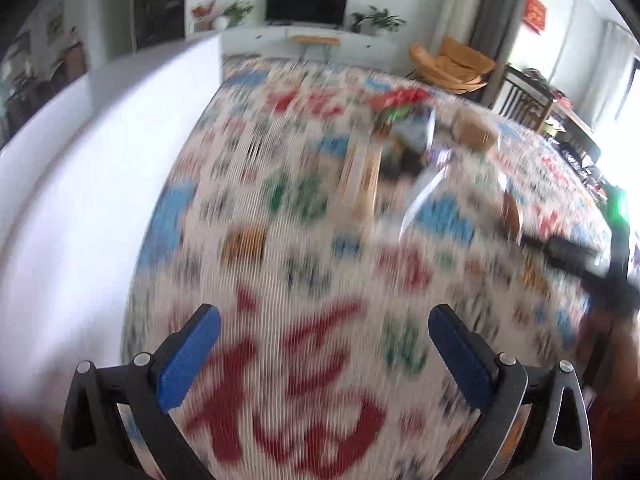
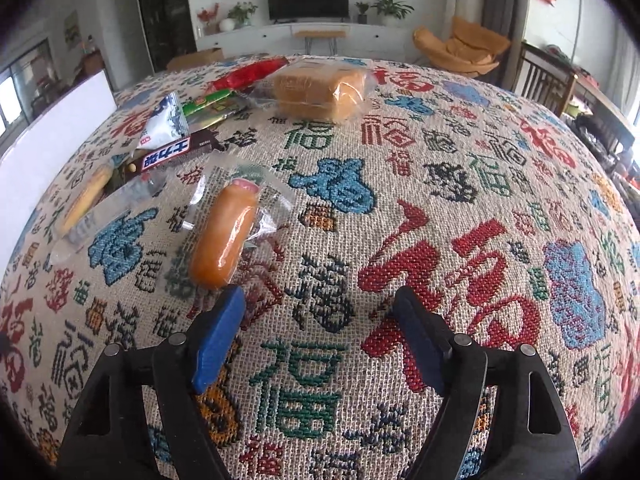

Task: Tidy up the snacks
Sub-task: 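Grasp the wrapped cake bar with the left tool while the right tool grasps the orange sausage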

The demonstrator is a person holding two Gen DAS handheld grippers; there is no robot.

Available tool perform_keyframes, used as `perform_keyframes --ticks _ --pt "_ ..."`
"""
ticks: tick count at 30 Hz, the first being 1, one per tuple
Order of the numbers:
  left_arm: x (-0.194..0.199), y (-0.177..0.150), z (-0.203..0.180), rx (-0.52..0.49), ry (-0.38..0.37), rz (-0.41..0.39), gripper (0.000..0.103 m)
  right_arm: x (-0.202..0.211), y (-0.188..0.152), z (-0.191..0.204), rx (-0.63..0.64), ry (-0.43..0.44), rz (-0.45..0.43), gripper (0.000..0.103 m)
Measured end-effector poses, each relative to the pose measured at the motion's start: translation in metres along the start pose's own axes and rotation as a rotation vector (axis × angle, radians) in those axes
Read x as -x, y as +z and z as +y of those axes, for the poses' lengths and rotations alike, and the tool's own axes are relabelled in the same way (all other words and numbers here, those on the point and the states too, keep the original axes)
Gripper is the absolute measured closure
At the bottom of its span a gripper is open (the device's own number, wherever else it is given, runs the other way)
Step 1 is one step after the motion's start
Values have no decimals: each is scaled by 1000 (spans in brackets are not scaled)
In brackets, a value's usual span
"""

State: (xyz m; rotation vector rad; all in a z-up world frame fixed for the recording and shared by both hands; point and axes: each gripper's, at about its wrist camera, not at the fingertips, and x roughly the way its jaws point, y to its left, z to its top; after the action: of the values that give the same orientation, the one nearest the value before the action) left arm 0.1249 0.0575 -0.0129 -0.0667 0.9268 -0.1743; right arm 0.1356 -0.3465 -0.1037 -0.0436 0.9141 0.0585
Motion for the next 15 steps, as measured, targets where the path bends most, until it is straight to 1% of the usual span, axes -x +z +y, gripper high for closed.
perform_keyframes --ticks 2,3,5,6,7,8,9,11,12,13,15 --pt "-8 32 -4 -27 -34 -10 1 -2 2 -3 -5 4 1 21" --pt "-15 46 -7 -44 -36 -14 1 -2 1 -4 -4 2 1 21" --pt "-40 73 -14 -99 -3 3 7 -2 2 -4 -3 1 1 21" --pt "-54 81 -18 -125 9 29 15 -2 2 -3 -4 2 1 21" --pt "-71 88 -24 -150 8 75 22 -2 2 -3 -4 2 1 21" --pt "-86 92 -30 -170 4 117 24 -2 2 -3 -4 2 1 21" --pt "-103 94 -36 -190 1 157 31 -2 2 -3 -4 2 1 21" --pt "-120 92 -41 -202 7 190 63 -2 2 -3 -4 2 1 21" --pt "-120 92 -40 -200 25 168 74 -2 2 -3 -4 2 1 21" --pt "-117 92 -37 -185 22 146 74 -2 2 -3 -4 3 1 21" --pt "-107 91 -25 -130 3 130 74 -2 2 -2 -4 2 1 21"
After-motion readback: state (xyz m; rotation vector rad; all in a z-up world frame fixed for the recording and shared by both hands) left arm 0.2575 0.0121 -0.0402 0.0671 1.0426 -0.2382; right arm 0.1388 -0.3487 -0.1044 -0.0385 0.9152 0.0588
